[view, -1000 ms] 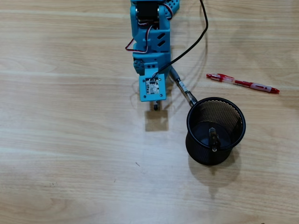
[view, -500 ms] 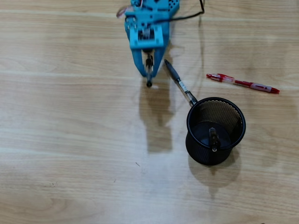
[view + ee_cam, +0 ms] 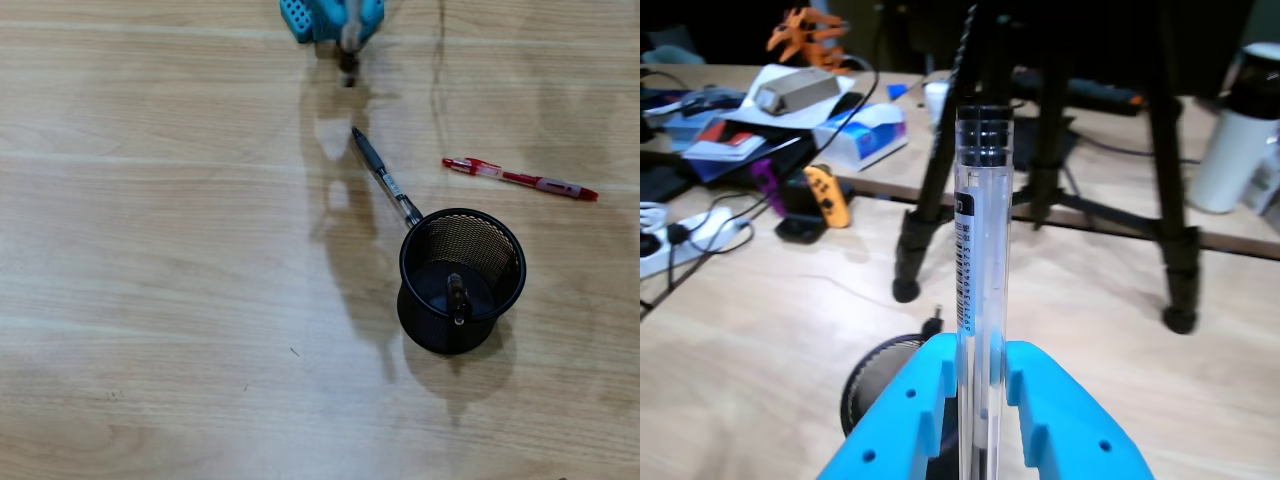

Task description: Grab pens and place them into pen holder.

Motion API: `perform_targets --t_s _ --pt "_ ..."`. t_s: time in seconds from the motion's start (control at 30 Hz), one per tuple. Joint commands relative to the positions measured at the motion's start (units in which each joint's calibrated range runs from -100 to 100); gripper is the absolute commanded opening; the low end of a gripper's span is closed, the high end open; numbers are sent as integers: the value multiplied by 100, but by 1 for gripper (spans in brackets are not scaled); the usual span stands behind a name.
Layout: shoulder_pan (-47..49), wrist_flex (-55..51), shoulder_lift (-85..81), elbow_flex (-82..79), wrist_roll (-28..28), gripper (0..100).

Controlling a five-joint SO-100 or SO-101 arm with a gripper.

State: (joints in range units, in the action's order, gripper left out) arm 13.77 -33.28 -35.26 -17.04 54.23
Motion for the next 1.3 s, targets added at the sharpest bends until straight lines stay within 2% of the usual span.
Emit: perform_targets --t_s 0.0,0.23,0.5,0.67,0.8,0.87,1.07,1.17,1.27 --pt "420 1191 685 247 96 2" --pt "932 3195 2282 310 122 2" --pt "1015 3970 3292 310 127 2" --pt "996 3970 3428 310 127 2" --pt "978 3934 3420 310 127 16" --pt "987 3906 3403 310 127 20" --pt "996 3779 3182 256 80 13" --pt "996 2776 2774 274 54 7" --pt "941 1492 2256 364 -203 2"
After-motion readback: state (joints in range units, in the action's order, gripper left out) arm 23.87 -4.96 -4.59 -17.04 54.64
